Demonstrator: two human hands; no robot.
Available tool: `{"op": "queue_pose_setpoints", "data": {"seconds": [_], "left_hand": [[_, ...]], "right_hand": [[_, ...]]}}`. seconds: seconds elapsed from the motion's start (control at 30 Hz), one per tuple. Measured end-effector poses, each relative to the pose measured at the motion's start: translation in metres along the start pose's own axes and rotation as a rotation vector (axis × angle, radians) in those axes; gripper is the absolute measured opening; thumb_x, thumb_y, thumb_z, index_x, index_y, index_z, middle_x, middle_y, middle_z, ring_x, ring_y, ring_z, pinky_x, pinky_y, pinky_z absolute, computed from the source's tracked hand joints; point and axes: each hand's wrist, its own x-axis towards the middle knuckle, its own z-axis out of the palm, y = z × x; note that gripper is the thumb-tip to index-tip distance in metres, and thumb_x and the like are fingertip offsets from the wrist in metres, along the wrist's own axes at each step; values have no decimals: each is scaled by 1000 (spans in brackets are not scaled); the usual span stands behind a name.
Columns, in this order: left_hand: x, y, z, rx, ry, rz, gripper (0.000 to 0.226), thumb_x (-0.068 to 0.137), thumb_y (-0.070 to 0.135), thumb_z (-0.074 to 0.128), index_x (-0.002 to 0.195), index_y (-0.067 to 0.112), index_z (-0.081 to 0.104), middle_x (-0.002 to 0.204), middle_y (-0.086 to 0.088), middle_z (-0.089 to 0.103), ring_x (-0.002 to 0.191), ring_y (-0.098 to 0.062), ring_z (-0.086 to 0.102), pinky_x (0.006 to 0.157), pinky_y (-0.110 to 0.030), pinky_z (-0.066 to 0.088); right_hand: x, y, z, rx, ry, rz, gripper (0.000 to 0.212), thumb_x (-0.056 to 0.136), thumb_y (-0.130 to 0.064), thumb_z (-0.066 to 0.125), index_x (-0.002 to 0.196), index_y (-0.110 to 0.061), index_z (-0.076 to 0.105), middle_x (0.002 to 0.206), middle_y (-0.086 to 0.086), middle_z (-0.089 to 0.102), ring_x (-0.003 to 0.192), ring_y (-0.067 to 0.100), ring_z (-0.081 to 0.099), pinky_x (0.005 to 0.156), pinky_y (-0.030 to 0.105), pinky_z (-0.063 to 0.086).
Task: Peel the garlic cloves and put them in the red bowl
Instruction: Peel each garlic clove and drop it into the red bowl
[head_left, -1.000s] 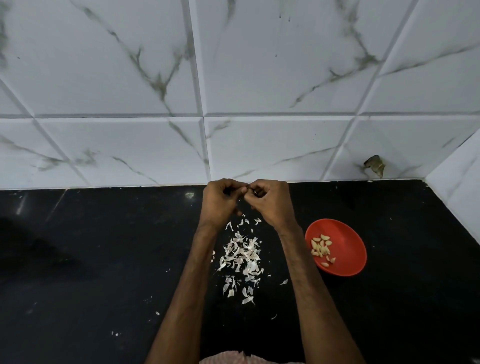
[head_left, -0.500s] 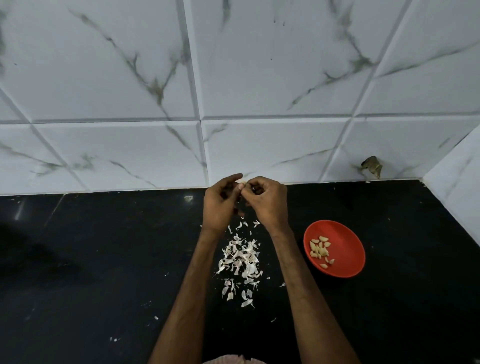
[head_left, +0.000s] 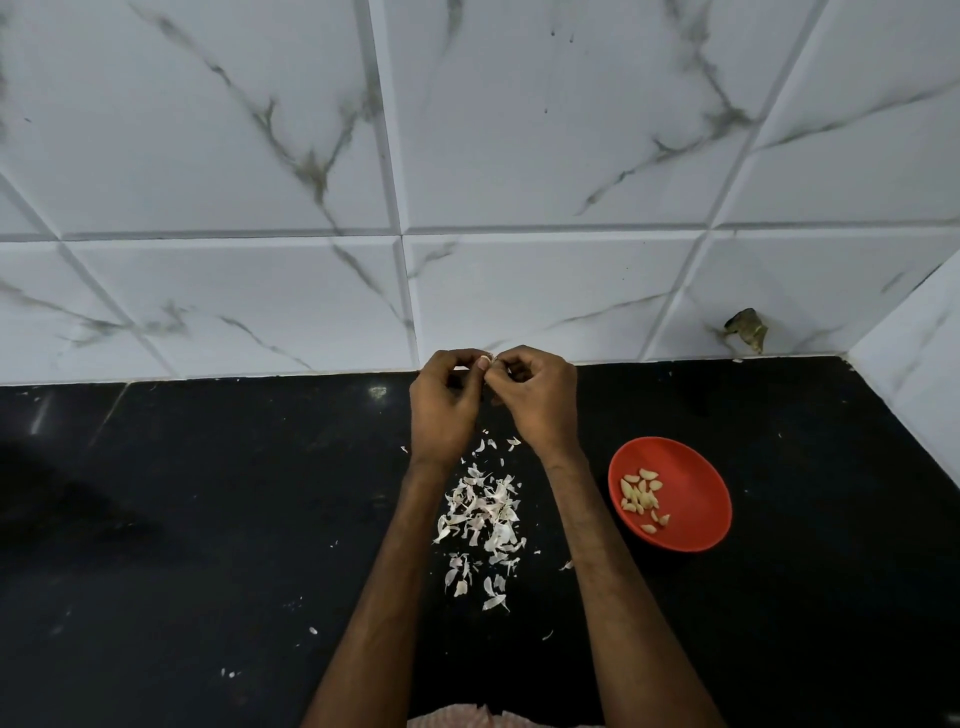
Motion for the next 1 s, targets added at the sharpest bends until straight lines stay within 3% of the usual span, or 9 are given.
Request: {"op": "queue_pose_setpoints", "data": {"seconds": [0.2, 0.37, 0.53, 0.7, 1.0], "left_hand": [[-1, 1, 1, -172, 53, -42, 13, 99, 10, 63, 106, 4, 72, 94, -7, 75, 68, -10, 66, 49, -17, 46], [-3, -3, 1, -216, 26, -93, 20, 98, 14, 65, 114, 5, 72, 93, -10, 75, 69, -10, 67, 47, -19, 47], [-3, -1, 0, -309, 45, -156, 17, 93, 12, 71, 110, 8, 73, 84, -12, 74, 58, -18, 63, 39, -24, 46], [-2, 2, -2, -303, 45, -120, 23, 94, 8, 70, 117, 9, 69, 89, -6, 70, 65, -13, 63, 41, -27, 51], [-2, 1, -2, -183, 63, -84, 15, 96, 15, 70, 110, 12, 72, 94, -5, 75, 72, -18, 65, 45, -26, 49]], "right_hand": [[0, -5, 1, 117, -13, 85, 13, 93, -14, 72, 88, -3, 75, 72, 6, 73, 63, 22, 74, 61, 46, 64], [-1, -4, 2, 51, -25, 72, 13, 92, -20, 75, 88, -7, 75, 71, 0, 73, 64, 20, 73, 63, 47, 63], [-2, -5, 0, 31, -64, 34, 11, 91, -17, 74, 89, -7, 76, 71, 0, 73, 67, 20, 73, 66, 49, 63], [-2, -5, 0, -29, -49, -26, 8, 92, -13, 72, 90, -6, 76, 70, -7, 71, 64, 7, 70, 65, 32, 61], [-1, -3, 1, -138, 4, -194, 9, 92, -12, 70, 88, -5, 74, 75, 0, 72, 68, 11, 68, 66, 38, 58]]}}
